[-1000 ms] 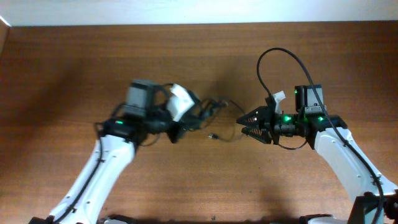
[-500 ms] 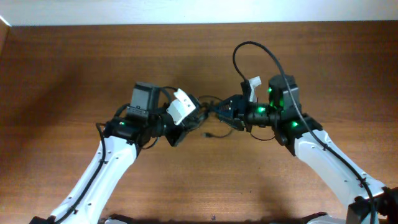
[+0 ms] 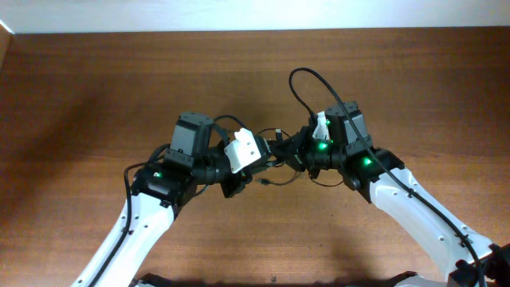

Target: Untangle cables

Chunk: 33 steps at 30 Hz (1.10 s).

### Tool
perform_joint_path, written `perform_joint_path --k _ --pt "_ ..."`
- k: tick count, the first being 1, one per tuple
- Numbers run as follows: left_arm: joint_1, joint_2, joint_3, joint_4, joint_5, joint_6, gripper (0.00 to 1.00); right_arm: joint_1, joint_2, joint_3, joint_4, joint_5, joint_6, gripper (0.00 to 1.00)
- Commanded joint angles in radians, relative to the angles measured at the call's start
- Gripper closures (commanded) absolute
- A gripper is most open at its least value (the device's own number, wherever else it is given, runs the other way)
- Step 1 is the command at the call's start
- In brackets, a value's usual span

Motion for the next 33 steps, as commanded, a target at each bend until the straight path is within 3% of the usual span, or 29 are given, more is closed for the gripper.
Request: perform_joint_path --k 1,3,5,10,13,19,21,22,24,28,33 --pt "0.102 -0.057 0.023 0.072 -0.005 -0.137 1.0 0.004 0.014 -0.031 -0.051 0.061 -0.118 0.96" --pt "0.138 -0.057 0.023 0.087 -0.004 -0.192 1.0 0.004 0.014 -0.031 -0.05 0.061 -0.117 0.96" --pt "0.141 -0.057 0.023 0.076 -0.004 -0.192 0.8 0.004 0.014 -0.031 -0.051 0.06 -0.117 0.96" --pt "0.141 -0.057 0.023 0.069 -0.001 -0.192 0.67 0.004 0.014 -0.031 -0.051 0.058 -0.117 0.96" --pt "0.14 -0.051 0.023 -0.029 -0.005 -0.188 0.48 0.004 0.014 -0.031 -0.051 0.057 -0.117 0.96" --pt "0.09 0.034 0.021 -0.165 0.026 -0.179 0.49 0.004 0.014 -0.031 -0.053 0.06 -0.118 0.96" --pt "0.05 0.063 0.021 -0.156 0.024 -0.166 0.49 0.004 0.014 -0.031 -0.089 0.082 -0.219 0.96" --pt "0.033 0.084 0.021 -0.156 0.007 -0.156 0.51 0.004 0.014 -0.031 -0.207 0.207 -0.29 0.96" --pt "0.031 0.099 0.021 -0.156 -0.004 -0.156 0.56 0.004 0.014 -0.031 -0.291 0.341 -0.298 0.96" --pt "0.031 0.1 0.02 -0.164 -0.035 -0.156 0.57 0.004 0.03 -0.031 -0.268 0.359 -0.329 0.96" --pt "0.03 0.104 0.011 -0.172 -0.08 -0.156 0.67 0.004 0.183 -0.031 -0.24 0.347 -0.384 0.96"
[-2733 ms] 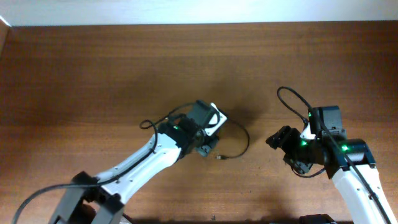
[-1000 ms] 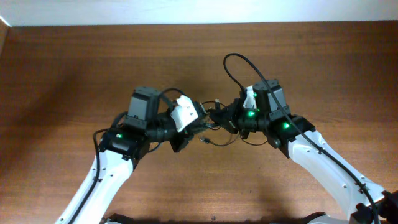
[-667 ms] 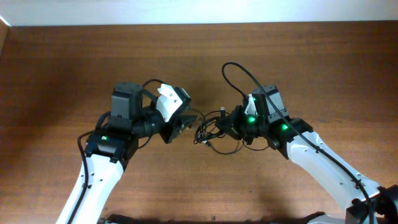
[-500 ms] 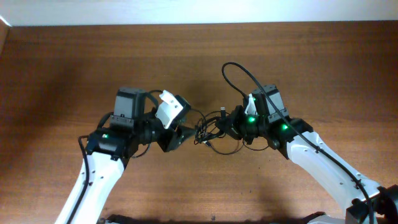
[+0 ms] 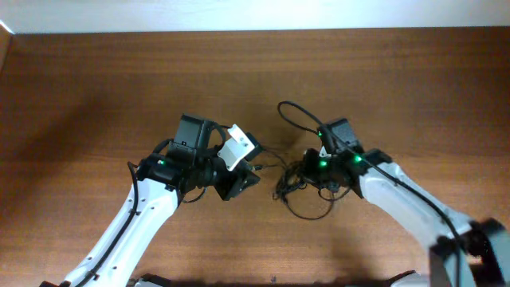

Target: Untangle cables

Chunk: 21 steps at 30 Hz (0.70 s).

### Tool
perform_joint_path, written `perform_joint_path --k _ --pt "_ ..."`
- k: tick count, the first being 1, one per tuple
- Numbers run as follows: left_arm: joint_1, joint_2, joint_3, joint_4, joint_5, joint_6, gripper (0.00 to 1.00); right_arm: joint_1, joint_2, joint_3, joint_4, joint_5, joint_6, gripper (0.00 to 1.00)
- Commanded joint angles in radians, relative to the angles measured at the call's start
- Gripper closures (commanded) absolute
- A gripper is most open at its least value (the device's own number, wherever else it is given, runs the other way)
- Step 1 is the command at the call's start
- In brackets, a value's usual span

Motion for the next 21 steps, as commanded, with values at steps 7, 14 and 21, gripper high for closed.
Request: perform_joint_path --k 7,14,21 --pt "-0.003 0.013 -0.087 0.021 -0.026 0.013 0.7 0.035 0.2 -0.003 0.108 0.07 -0.031 0.96" --pt "-0.137 0.08 -0.145 0.292 -0.083 -0.031 0.7 0.035 0.2 -0.003 0.103 0.077 -0.031 0.96" --pt "-0.262 0.23 -0.145 0.459 -0.206 -0.154 0.77 0.035 0.2 -0.003 0.092 0.077 -0.031 0.96"
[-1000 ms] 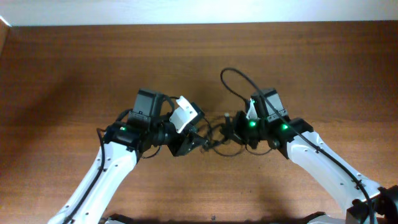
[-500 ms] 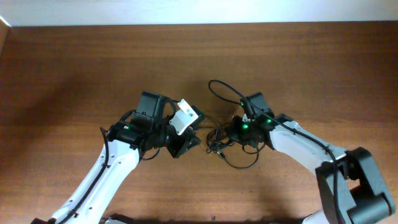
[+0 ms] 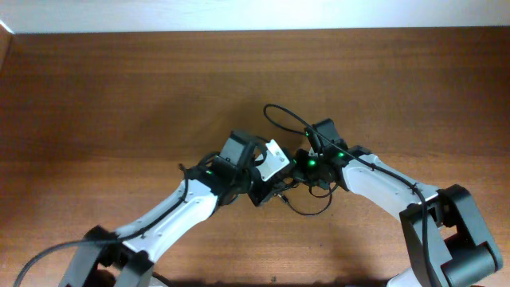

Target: Untangle cables

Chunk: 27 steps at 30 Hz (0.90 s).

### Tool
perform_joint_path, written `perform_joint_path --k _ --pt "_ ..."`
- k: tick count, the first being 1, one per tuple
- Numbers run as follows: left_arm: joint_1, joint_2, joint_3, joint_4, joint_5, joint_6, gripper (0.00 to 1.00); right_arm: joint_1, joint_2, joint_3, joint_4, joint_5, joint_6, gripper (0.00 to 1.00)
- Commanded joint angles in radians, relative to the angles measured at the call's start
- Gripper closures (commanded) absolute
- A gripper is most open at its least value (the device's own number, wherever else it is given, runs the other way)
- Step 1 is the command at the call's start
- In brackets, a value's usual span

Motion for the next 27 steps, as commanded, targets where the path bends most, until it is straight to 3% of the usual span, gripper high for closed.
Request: perform_joint_path --k 1,8,12,18,22,27 --pt "-0.027 0.032 -0.008 0.012 -0.04 -0.039 0.77 0.007 0.04 -0.018 -0.023 0.056 0.001 0.96" --pt "-0.028 0.099 -0.008 0.014 -0.14 -0.071 0.84 0.007 0.04 -0.018 -0.023 0.056 0.001 0.96" --pt "-0.028 0.1 -0.008 0.014 -0.216 -0.072 0.83 0.007 0.04 -0.018 -0.023 0.056 0.001 0.96" --pt "-0.075 0.158 -0.008 -0.008 -0.215 -0.073 0.79 0.007 0.04 -0.018 -0.023 0.056 0.008 0.96" --pt "-0.083 0.16 -0.008 -0.006 -0.296 -0.073 0.89 0.007 0.04 -0.018 -0.034 0.056 0.008 0.96" --pt "-0.083 0.16 -0.008 0.019 -0.373 -0.073 0.85 0.007 0.04 -0.018 -0.049 0.056 0.008 0.96"
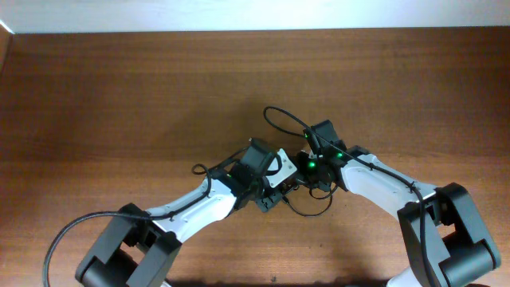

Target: Untangle cables

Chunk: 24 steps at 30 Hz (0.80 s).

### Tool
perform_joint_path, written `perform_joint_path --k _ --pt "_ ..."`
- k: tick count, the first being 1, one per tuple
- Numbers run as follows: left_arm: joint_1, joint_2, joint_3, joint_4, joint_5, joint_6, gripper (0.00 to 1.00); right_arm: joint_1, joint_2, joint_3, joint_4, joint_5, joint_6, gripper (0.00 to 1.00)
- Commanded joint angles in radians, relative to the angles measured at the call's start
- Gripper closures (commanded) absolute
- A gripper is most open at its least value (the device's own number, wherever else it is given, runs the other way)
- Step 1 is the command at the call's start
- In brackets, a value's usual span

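Thin black cables (288, 115) lie bunched at the middle of the wooden table (119, 96). One loop arcs up behind the right wrist and another loop (310, 214) sags toward the front. My left gripper (279, 190) reaches in from the lower left and my right gripper (297, 175) from the right. They meet over the bunch, nearly touching. The wrists hide the fingers and the cables between them, so no grasp shows.
Both arms cross the front half of the table. The left arm's own grey cable (68, 239) loops near the front left edge. A pale wall edge (255, 14) runs along the far side.
My left arm has stretched further right, so its gripper now sits tight against the right gripper over the bunch. The right arm and the cable loops look unchanged.
At first both grippers stood a little apart at mid-table with cables strung between them and a loop above the right wrist. Then the right gripper was lower, with the cables slack in a front loop. After that the left gripper came closer, and now it is beside the right one.
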Motion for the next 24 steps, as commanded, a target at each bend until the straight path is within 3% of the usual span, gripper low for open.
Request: perform_joint_path --k 1,8,11,15,17,19,24 --pt "0.008 0.032 -0.011 0.0 -0.163 0.002 0.86 0.005 0.031 -0.018 -0.029 0.043 0.007 0.96" --pt "0.008 0.129 -0.011 0.091 -0.171 -0.073 0.92 0.005 0.031 -0.018 -0.037 0.04 0.007 0.96" --pt "0.011 0.131 -0.01 0.092 -0.208 -0.112 1.0 0.005 0.031 -0.018 -0.037 0.04 0.007 0.95" --pt "0.085 0.052 -0.009 0.09 -0.252 -0.331 1.0 0.003 0.031 -0.018 -0.064 0.04 0.007 0.95" --pt "0.195 -0.063 -0.009 0.058 -0.251 -0.586 1.0 -0.017 0.03 -0.015 -0.151 0.04 0.007 0.96" --pt "0.282 -0.141 -0.009 0.026 -0.241 -0.739 1.0 -0.039 0.03 -0.015 -0.213 0.04 0.007 0.96" --pt "0.438 -0.341 -0.009 0.019 -0.187 -0.823 1.0 -0.092 0.03 -0.01 -0.274 0.043 0.006 0.96"
